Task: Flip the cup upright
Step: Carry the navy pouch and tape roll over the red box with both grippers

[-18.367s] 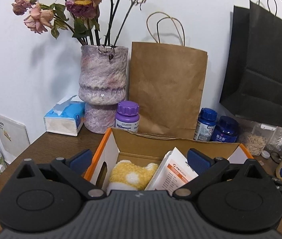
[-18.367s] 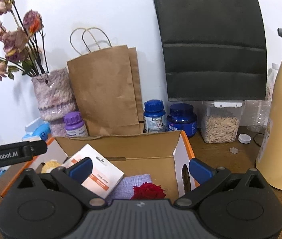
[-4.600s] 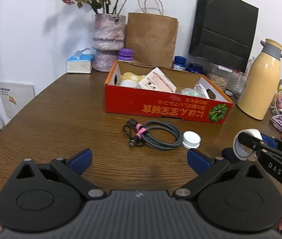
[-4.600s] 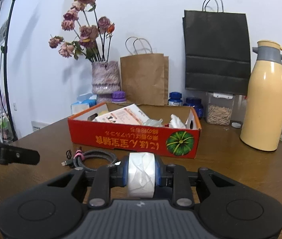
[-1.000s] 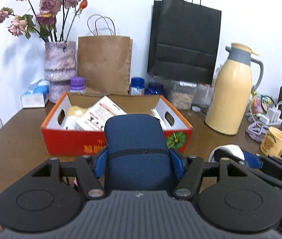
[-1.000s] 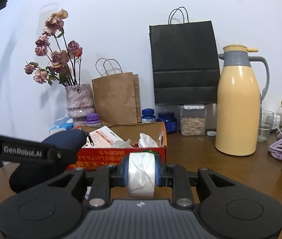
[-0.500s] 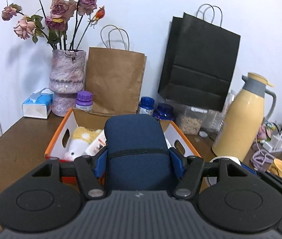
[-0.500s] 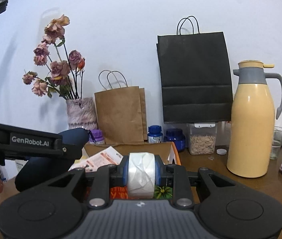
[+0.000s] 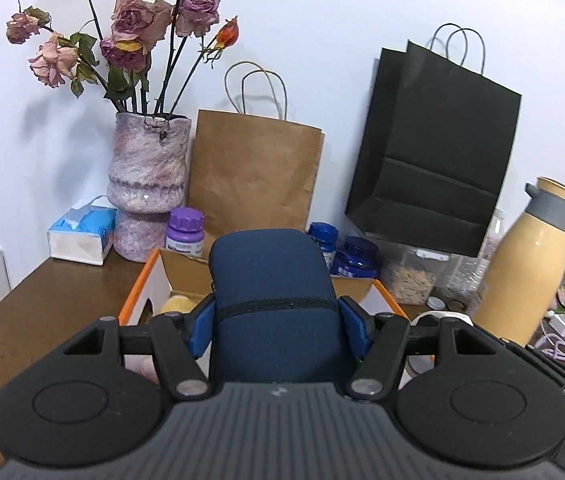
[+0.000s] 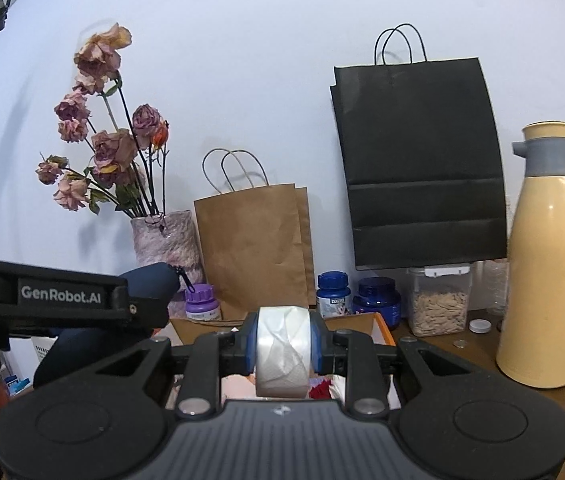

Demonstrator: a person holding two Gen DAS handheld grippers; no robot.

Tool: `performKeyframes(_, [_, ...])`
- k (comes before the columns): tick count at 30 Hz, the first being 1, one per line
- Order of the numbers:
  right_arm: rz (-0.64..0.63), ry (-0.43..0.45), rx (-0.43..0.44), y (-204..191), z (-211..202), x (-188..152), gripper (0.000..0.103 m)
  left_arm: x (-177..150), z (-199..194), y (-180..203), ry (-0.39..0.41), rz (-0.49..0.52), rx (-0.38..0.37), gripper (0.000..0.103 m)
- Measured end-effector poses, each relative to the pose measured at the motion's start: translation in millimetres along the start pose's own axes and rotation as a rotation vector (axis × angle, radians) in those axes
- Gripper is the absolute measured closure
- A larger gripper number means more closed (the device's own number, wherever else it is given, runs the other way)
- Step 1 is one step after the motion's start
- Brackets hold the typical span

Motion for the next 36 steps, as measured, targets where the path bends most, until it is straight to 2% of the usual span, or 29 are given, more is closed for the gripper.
performKeyframes(12, [-0.014, -0.023, 0.014, 8, 58, 2, 0.079, 11, 54, -13, -0.016, 0.026, 0.040, 0.038])
performKeyframes(22, [-0.041, -0.046, 0.021, 10, 99, 5, 0.079, 8, 99, -15, -0.054, 0.066, 0.057, 0.038])
performKeyframes(36, [-0.052, -0.111, 0.013, 12, 115, -10, 0.079, -2, 113, -17, -0.071, 0.102, 0.086, 0.038])
Point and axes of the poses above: each gripper's, at about its wrist camera, not at the fingertips, and z roughly the way its jaws point, y to its right, x to its top, the point moved 5 cm from there along z, roughly the way its jaws point, and after that the axes turned 12 degrees about -z, right-handed, at the moved point
